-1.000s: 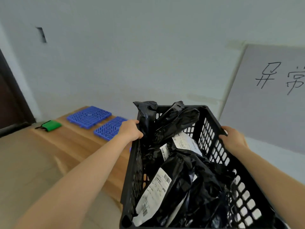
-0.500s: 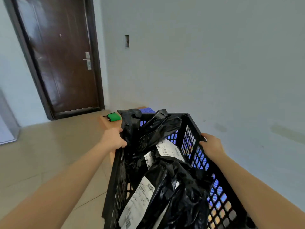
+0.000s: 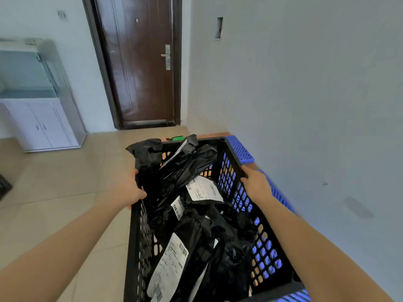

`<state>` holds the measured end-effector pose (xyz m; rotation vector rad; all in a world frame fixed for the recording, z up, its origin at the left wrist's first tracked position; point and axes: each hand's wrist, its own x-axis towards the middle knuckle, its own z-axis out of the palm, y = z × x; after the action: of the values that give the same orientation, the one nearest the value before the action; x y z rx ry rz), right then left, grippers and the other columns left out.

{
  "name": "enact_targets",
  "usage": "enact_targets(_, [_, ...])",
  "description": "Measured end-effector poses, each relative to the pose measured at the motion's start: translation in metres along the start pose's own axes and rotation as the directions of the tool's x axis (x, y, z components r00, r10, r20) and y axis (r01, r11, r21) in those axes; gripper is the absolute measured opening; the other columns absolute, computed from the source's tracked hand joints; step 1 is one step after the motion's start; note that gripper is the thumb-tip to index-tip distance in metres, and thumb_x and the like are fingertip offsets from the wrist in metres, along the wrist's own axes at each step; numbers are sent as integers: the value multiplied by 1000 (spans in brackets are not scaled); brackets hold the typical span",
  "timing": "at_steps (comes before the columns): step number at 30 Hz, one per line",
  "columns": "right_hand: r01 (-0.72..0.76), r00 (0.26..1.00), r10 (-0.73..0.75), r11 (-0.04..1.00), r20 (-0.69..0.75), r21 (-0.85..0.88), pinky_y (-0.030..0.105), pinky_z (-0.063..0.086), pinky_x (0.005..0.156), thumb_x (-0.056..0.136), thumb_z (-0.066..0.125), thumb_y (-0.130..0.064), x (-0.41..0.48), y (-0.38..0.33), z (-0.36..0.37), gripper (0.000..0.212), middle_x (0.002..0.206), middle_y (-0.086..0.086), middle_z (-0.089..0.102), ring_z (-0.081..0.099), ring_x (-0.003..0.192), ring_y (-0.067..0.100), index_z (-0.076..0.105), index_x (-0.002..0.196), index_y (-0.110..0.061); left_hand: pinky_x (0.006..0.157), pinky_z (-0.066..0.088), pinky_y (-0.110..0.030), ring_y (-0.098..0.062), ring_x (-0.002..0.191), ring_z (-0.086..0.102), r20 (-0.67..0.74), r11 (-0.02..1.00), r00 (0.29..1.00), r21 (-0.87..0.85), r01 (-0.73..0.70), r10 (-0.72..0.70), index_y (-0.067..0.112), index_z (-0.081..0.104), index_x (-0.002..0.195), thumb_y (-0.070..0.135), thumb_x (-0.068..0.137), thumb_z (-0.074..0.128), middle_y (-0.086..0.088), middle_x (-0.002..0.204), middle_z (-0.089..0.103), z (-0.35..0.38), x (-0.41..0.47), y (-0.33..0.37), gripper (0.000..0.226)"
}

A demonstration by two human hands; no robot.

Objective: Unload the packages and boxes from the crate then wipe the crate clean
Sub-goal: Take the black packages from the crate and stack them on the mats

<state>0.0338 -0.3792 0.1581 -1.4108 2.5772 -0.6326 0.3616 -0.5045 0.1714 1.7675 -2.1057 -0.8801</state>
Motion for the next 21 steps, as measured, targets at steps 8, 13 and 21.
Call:
enact_targets(8, [-1,997,3,999,72,-33,37,45,61,100,46,-18,47,39,23,45,101,12,62,58,79,28,40,144,-28,61,50,-36,-26,81,56,22,1000,999,7,28,-28,9,33,139,3,76,72,-10,102,53,42,26,19,74])
enact_targets(13, [17,998,-12,996,56,-90,34,39,57,101,45,-20,62,47,24,42,100,11,60,56,76,27,41,143,-25,63,46,-36,-26,84,51,-33,997,999,79,-11,13,2,39,132,3,73,74,-9,98,49,46,39,32,68])
enact_targets(21, [-40,999,42,997,32,-60,35,42,57,101,43,-21,60,42,36,41,102,13,56,54,72,28,39,142,-27,53,41,-27,-22,72,54,-3,995,1000,95,-27,28,9,32,138,9,81,69,-4,88,51,46,36,22,68])
